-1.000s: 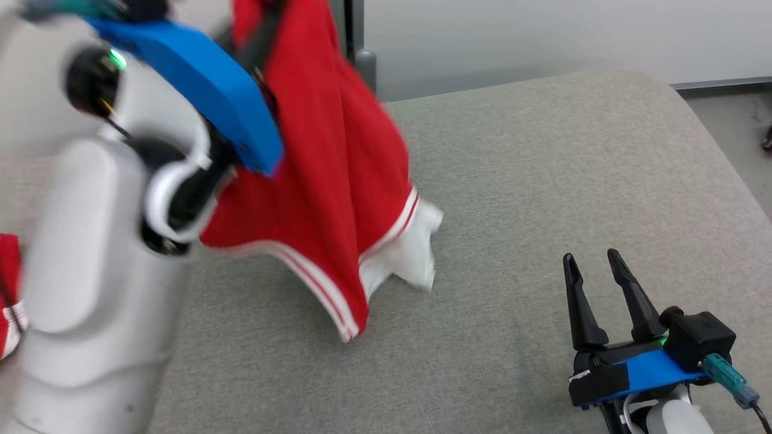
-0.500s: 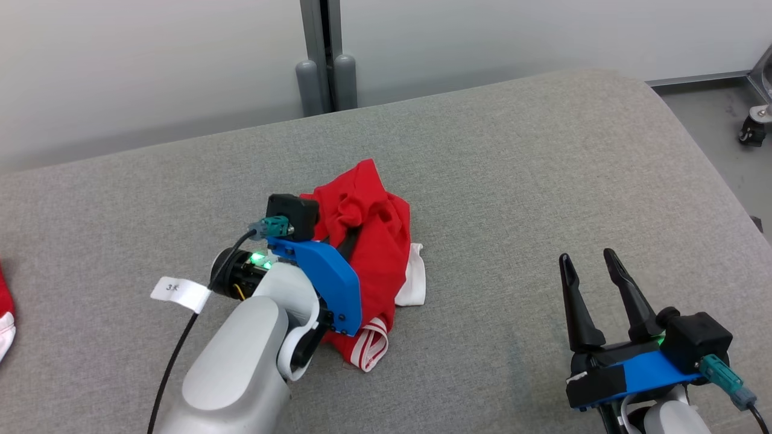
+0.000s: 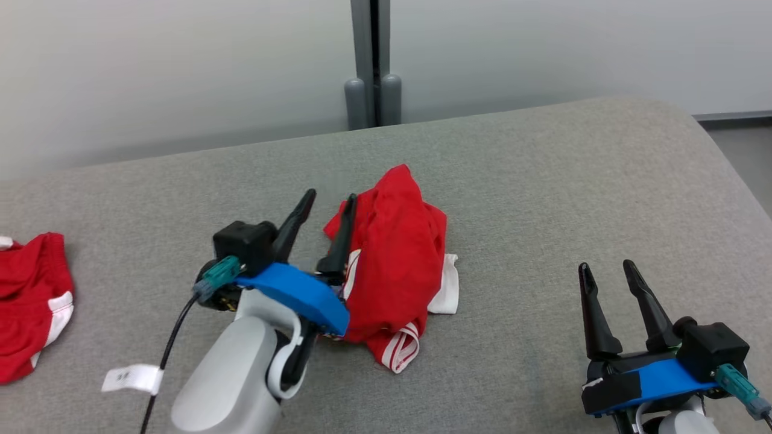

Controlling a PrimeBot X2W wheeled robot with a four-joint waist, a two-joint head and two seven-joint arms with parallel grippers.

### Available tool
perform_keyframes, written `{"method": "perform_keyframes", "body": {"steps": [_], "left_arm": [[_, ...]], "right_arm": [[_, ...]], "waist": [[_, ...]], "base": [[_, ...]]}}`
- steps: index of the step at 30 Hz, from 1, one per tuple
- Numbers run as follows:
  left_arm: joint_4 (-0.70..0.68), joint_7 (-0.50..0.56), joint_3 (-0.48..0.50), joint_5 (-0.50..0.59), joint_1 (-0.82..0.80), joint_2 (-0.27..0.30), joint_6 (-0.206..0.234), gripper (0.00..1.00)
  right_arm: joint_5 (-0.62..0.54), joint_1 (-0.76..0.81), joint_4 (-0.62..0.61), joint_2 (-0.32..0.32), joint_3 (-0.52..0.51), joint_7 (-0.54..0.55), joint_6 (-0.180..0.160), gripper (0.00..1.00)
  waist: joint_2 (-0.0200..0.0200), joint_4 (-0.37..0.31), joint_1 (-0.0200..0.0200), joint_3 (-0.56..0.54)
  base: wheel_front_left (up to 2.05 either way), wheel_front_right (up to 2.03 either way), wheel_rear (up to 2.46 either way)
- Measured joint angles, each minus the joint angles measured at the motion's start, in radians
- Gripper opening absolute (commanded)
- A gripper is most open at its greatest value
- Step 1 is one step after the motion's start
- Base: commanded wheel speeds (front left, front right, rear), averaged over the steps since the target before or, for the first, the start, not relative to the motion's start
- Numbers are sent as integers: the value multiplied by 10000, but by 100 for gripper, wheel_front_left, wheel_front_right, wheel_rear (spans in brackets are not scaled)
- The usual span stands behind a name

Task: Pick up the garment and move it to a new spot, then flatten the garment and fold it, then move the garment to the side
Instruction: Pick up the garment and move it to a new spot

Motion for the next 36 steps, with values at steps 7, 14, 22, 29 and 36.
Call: {"method": "perform_keyframes", "body": {"steps": [7, 14, 22, 29, 36], "left_arm": [[-1143, -1129, 842, 81, 1395, 882, 286, 100], [-2414, -1248, 1931, 732, 2542, 1407, 600, 100], [-2660, -1248, 2635, 1546, 3873, 1448, 784, 100], [-2608, -1248, 2957, 1797, 4459, 1494, 890, 100], [-2640, -1248, 3158, 1822, 4470, 1559, 894, 100]], "right_arm": [[-211, 221, -86, 2, -270, 0, 0, 100], [-213, 246, -90, 2, -395, -2, 0, 100], [-255, 239, 81, 2, -451, 0, 0, 100], [-253, 360, 316, 2, -596, 40, 0, 100], [-245, 417, 451, 2, -667, 236, 0, 100]], "waist": [[0, 645, 0, -188], [0, 1198, -1, -171], [0, 1568, -1, -240], [0, 1642, -1, -390], [0, 1591, -1, -463]], "base": [[0, 0, 0], [0, 0, 0], [0, 0, 0], [0, 0, 0], [0, 0, 0]]}}
